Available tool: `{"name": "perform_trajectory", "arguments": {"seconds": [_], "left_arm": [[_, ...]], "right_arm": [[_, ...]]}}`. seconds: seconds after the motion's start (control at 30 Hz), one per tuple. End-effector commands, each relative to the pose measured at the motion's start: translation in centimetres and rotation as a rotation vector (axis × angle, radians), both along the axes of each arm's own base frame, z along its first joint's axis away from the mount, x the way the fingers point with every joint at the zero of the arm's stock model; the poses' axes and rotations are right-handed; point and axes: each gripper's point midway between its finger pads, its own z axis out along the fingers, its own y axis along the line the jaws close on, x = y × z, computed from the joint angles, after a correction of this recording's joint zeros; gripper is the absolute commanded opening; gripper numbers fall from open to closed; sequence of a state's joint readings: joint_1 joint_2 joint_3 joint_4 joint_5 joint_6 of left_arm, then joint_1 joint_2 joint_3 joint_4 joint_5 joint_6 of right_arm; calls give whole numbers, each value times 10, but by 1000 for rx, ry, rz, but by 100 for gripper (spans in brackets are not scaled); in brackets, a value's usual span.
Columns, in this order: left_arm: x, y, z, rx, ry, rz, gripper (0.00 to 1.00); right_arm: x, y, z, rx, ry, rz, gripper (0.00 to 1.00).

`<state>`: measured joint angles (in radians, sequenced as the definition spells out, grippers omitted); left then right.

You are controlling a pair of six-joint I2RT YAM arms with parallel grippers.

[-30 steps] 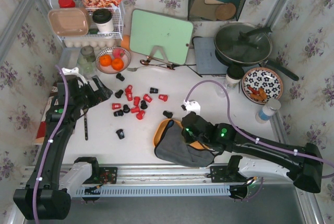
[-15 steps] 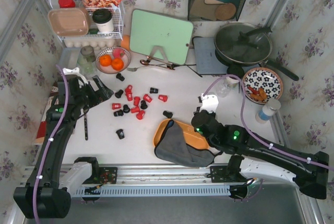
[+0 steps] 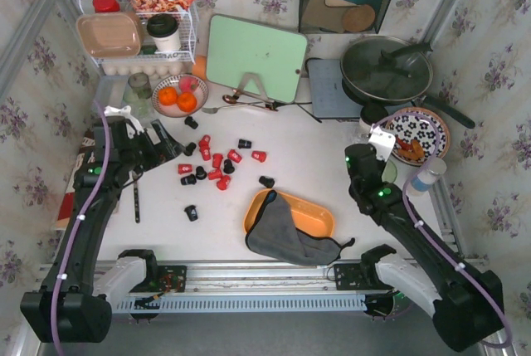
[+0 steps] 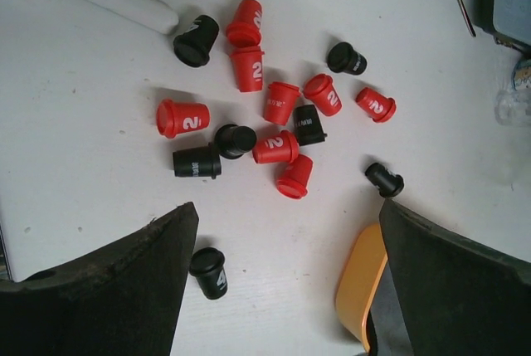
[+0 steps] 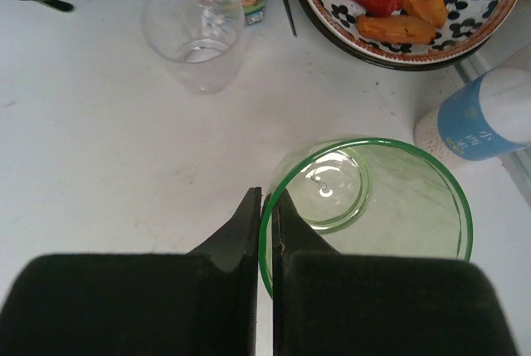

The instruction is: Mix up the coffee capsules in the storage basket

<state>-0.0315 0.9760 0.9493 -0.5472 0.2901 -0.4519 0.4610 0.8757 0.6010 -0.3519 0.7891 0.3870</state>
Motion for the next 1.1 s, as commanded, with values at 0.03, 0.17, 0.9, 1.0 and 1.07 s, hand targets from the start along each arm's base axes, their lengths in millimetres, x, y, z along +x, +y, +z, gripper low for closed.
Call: {"name": "perform_trajectory", "arguments": {"seconds": [0.03,0.17,0.9,1.0,1.07], "left_arm": [[-4,-12,3,0,3,-74,93],[-8,-22,3,5,10,-121,91],[-56,-102,-16,244,22,-496,84],[-75,-122,-24,308,24,-593,83],[-87,-135,-29,336,22,-651,83]], "right_arm": [[29,-13,-13,54,1,8,0],[40,-27,-27,60,14,-35,0],[88,-55,-62,80,85,-73,28],[89,-58,-60,69,88,-85,41],[89,-61,-59,60,87,-95,59]]}}
